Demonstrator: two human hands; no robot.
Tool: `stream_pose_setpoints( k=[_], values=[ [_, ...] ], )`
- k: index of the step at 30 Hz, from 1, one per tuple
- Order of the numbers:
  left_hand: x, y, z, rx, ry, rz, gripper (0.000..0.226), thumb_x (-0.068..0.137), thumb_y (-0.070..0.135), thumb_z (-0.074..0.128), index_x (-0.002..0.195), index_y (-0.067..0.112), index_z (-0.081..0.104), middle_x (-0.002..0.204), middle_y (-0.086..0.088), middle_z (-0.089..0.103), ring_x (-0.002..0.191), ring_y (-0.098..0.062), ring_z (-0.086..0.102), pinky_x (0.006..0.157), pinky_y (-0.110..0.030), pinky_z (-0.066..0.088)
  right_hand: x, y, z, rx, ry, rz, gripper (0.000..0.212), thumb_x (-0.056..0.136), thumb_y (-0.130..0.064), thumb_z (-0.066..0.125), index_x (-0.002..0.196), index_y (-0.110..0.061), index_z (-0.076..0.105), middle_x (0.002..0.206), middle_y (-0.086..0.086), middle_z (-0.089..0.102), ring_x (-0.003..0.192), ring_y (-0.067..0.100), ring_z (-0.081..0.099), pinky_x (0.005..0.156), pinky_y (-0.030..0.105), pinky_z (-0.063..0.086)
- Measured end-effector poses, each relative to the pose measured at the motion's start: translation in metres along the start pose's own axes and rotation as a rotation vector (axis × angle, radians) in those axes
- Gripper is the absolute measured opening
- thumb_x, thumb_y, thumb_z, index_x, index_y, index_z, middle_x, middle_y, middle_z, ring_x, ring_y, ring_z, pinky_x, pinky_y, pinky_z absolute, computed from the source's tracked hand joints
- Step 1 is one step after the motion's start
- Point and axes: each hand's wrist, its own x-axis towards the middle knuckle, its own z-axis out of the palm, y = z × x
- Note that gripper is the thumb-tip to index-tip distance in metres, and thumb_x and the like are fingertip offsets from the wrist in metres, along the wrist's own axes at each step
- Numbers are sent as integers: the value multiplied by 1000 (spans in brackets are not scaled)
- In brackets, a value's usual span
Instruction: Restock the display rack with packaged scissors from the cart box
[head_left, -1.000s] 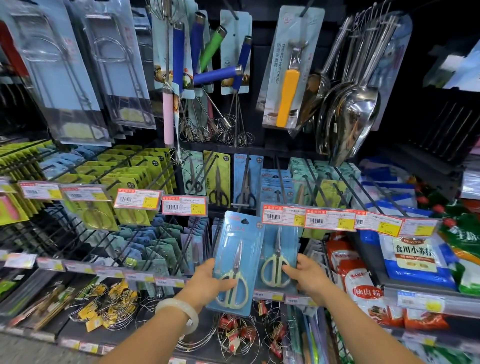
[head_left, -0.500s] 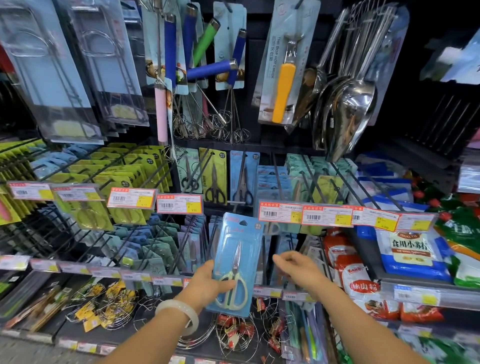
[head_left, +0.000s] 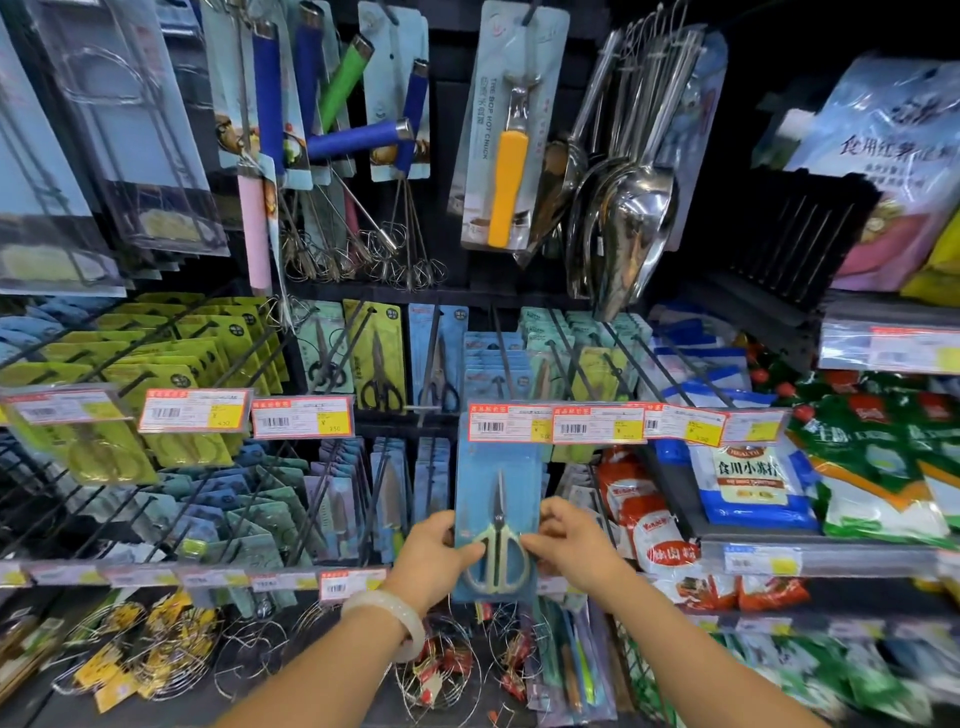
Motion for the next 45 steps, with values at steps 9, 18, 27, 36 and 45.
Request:
stream_pose_setpoints(
  k=[9,18,27,36,45],
  values=[
    [13,16,4,14,75,16,11,85,12,67,87,16,57,70,3,58,59,-9,53,56,-21,44,17,-3,-6,42,42,16,7,90,-12,58,94,-12,54,86,14,60,73,21,57,63,29,48],
    [17,13,2,3,105,4,12,85,13,67,88,22,60,78,-11,65,75,-26,62,79,-43,57,30,2,-1,73,56,39,12,90,-12,59,81,-19,53,74,11,55,68,22,51,67,37,46],
    [34,12,3,136,108,-95,45,89,21,63,129,9,49,115,-10,61,100,-23,60,91,-37,51,49,4,3,-44,130,104,15,90,-20,59,102,-15,51,87,7,58,70,18,55,67,37,51],
    [27,5,8,456,49,-108,79,88,26,64,149,14,16,150,-13,31,134,-29,39,108,-36,37,40,5,1,-303,134,172,60,93,-27,53,144,-8,27,142,11,43,126,26,47,102,31,38],
    [4,13,55,1017,-168,249,83,89,22,59,151,15,4,159,-11,0,147,-27,-2,121,-40,6,-20,36,2,-698,168,142,63,86,-23,60,141,-11,32,141,10,39,130,27,38,106,33,36]
  ],
)
